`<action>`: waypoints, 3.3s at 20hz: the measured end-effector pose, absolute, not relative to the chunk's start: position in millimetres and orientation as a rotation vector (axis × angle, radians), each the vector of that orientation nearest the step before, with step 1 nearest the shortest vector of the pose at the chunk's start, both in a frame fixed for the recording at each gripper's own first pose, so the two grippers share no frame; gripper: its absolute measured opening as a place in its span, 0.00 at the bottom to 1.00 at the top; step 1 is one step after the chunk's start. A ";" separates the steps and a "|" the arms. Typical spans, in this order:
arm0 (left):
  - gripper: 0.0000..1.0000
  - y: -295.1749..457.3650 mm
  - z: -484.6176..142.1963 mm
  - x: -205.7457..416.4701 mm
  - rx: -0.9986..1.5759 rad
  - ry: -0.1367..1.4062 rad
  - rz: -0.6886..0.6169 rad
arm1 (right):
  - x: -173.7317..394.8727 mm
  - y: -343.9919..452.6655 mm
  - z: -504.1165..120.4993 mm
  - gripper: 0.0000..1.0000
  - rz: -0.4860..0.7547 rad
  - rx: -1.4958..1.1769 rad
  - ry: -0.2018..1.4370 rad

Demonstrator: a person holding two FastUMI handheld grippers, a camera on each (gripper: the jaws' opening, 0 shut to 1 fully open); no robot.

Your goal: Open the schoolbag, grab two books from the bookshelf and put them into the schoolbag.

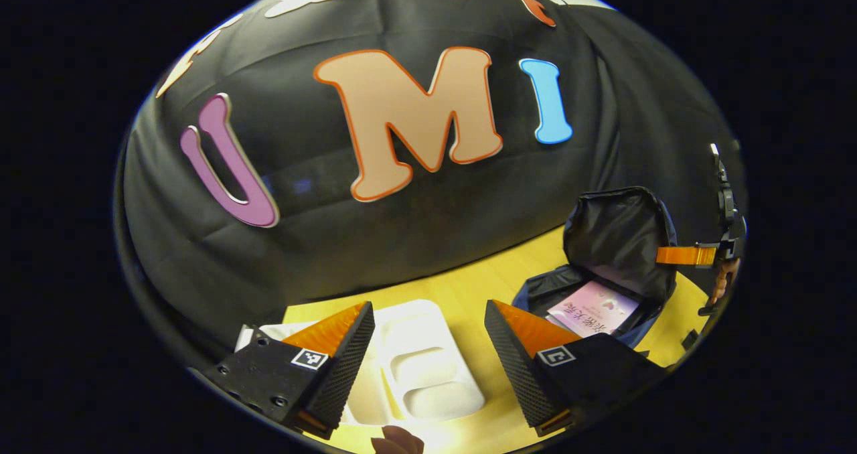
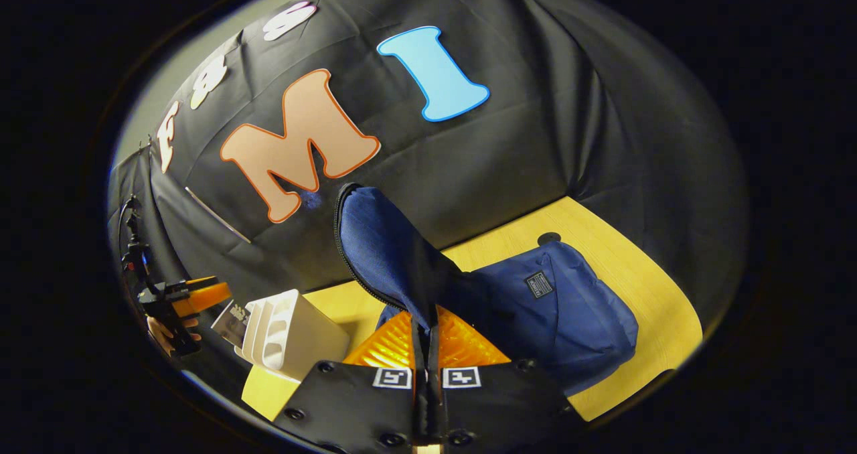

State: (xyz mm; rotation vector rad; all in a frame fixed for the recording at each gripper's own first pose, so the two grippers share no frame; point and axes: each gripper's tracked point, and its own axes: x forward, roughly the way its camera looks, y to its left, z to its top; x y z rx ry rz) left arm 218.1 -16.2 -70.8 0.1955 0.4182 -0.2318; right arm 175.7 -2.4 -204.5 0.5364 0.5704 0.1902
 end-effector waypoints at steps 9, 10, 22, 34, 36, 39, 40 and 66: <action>0.97 140.0 -67.0 201.6 0.195 0.476 -0.014 | 176.0 -3.6 -205.0 0.03 0.185 0.536 0.572; 1.00 153.7 -67.9 199.2 0.190 0.482 0.002 | 176.1 -3.0 -205.0 0.02 0.185 0.535 0.573; 0.96 239.2 -134.8 186.2 0.075 0.701 0.075 | 176.9 4.4 -207.8 0.02 0.190 0.510 0.592; 0.96 254.5 -203.5 216.7 0.092 1.020 0.029 | 175.8 1.8 -207.3 0.02 0.168 0.512 0.589; 0.96 256.8 -209.2 220.0 0.092 1.049 0.035 | 174.4 -0.3 -207.2 0.03 0.163 0.514 0.588; 0.96 257.5 -219.6 222.0 0.075 1.097 0.040 | 173.2 -2.7 -206.9 0.03 0.154 0.518 0.585; 0.96 259.8 -222.6 223.4 0.080 1.108 0.046 | 173.6 -3.1 -206.5 0.03 0.153 0.518 0.585; 0.32 252.0 -242.1 217.1 0.036 1.268 -0.004 | 176.1 -7.4 -208.9 0.02 0.133 0.540 0.567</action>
